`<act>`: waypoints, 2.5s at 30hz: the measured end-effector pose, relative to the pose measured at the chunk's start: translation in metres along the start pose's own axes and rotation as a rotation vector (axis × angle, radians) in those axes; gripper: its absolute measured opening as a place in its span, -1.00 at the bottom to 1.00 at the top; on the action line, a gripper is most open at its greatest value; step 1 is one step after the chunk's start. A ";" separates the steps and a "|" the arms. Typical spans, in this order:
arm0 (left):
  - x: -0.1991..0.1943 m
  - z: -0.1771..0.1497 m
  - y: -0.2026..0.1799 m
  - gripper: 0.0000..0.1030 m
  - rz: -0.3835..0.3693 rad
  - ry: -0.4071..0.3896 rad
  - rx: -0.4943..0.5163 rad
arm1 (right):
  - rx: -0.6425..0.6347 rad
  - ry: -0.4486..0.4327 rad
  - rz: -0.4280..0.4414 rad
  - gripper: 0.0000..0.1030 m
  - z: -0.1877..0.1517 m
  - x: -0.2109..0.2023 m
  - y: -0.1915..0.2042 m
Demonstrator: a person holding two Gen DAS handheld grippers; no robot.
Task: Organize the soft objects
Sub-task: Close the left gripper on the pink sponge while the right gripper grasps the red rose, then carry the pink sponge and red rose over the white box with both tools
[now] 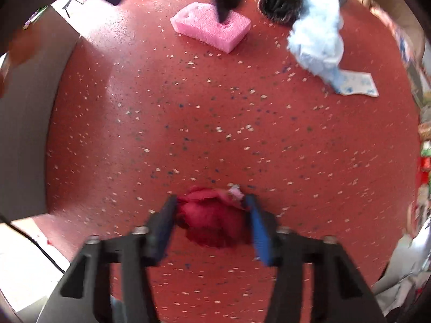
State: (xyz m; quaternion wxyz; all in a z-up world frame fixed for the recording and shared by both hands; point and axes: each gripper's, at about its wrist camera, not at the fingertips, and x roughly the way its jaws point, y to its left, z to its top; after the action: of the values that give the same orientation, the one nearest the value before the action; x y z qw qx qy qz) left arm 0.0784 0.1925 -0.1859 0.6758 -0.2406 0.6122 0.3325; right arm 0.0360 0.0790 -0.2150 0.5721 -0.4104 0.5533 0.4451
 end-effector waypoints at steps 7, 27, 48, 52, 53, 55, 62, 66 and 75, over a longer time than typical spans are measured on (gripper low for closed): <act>0.025 0.011 -0.022 1.00 0.006 0.001 0.048 | 0.064 0.008 0.055 -0.29 -0.023 -0.001 -0.049; 0.035 0.021 -0.045 0.39 -0.004 0.050 0.096 | 0.165 -0.024 0.069 -0.29 -0.051 -0.055 -0.103; -0.060 -0.115 0.006 0.39 -0.083 0.009 0.080 | 0.240 0.046 0.044 -0.29 -0.076 -0.081 -0.116; -0.074 -0.119 0.017 0.39 -0.108 0.003 0.047 | 0.222 0.039 0.030 -0.29 -0.071 -0.087 -0.098; -0.078 -0.123 0.021 0.39 -0.109 -0.002 0.039 | 0.216 0.035 0.026 -0.29 -0.069 -0.090 -0.094; -0.083 -0.128 0.029 0.39 -0.116 -0.011 0.023 | 0.206 0.027 0.022 -0.29 -0.064 -0.094 -0.084; -0.110 -0.152 0.059 0.39 -0.115 -0.051 -0.028 | 0.147 -0.011 0.008 -0.29 -0.045 -0.114 -0.052; -0.122 -0.159 0.077 0.39 -0.118 -0.084 -0.065 | 0.101 -0.034 0.000 -0.29 -0.035 -0.122 -0.026; -0.147 -0.175 0.130 0.39 -0.105 -0.168 -0.197 | -0.021 -0.073 -0.015 -0.29 -0.002 -0.139 0.027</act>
State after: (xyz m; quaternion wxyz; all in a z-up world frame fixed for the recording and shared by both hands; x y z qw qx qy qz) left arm -0.1395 0.1274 -0.0540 0.7144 -0.3087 0.5043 0.3742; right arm 0.0107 0.0766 -0.0758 0.5910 -0.4039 0.5243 0.4613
